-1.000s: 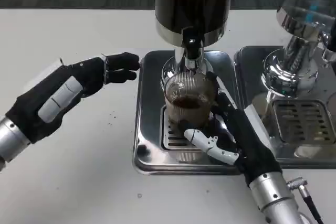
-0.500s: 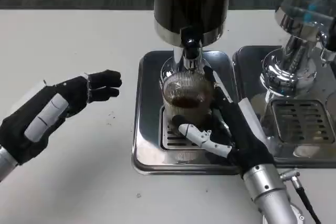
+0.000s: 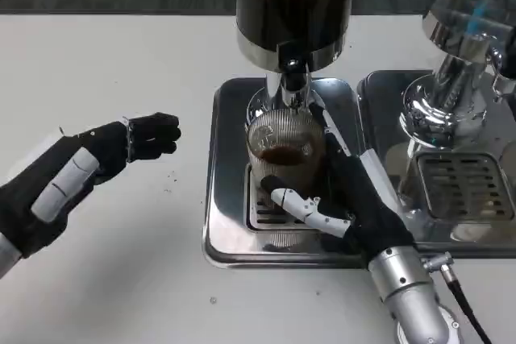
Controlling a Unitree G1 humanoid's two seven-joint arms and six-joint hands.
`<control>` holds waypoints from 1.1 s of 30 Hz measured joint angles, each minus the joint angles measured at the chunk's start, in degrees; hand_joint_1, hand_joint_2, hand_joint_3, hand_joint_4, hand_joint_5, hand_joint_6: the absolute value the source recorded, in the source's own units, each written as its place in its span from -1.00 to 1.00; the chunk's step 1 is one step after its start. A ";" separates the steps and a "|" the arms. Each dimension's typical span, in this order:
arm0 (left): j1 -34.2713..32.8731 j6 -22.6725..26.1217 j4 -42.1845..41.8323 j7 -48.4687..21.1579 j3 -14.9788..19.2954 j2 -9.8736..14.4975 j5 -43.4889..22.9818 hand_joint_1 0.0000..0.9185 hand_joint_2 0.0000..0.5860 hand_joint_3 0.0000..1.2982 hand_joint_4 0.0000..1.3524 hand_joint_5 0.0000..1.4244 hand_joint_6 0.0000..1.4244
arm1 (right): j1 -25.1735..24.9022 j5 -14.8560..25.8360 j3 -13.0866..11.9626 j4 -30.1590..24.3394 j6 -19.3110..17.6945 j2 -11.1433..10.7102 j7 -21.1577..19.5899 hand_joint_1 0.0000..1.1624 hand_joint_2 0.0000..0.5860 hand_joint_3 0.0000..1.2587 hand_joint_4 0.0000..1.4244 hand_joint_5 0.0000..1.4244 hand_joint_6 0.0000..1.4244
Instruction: Grasp the cup under the faucet to collect the drink, then remove the cup.
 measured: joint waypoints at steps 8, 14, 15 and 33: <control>0.14 0.00 0.00 0.51 0.07 0.08 0.00 -1.00 -0.55 -0.51 -0.61 -0.65 -0.74 | -0.54 -2.33 1.10 0.41 0.91 0.17 -2.90 0.23 -0.26 -0.89 -0.83 -0.66 -0.62; 0.97 0.01 0.00 0.65 0.08 0.15 0.00 -1.00 -0.54 -0.49 -0.59 -0.63 -0.75 | -1.00 -4.13 2.10 0.42 2.15 0.35 -5.19 0.25 -0.28 -0.83 -0.78 -0.61 -0.55; 1.11 0.01 0.00 0.67 0.08 0.15 0.00 -1.00 -0.54 -0.49 -0.59 -0.63 -0.74 | -1.02 -4.27 2.25 0.45 2.19 0.38 -5.44 0.26 -0.28 -0.82 -0.77 -0.60 -0.54; 2.00 0.07 -0.19 1.34 0.08 0.19 0.00 -1.00 -0.55 -0.46 -0.54 -0.59 -0.74 | -1.51 -7.92 5.13 3.23 2.08 2.01 -14.61 0.23 -0.32 -0.46 -0.41 -0.24 0.09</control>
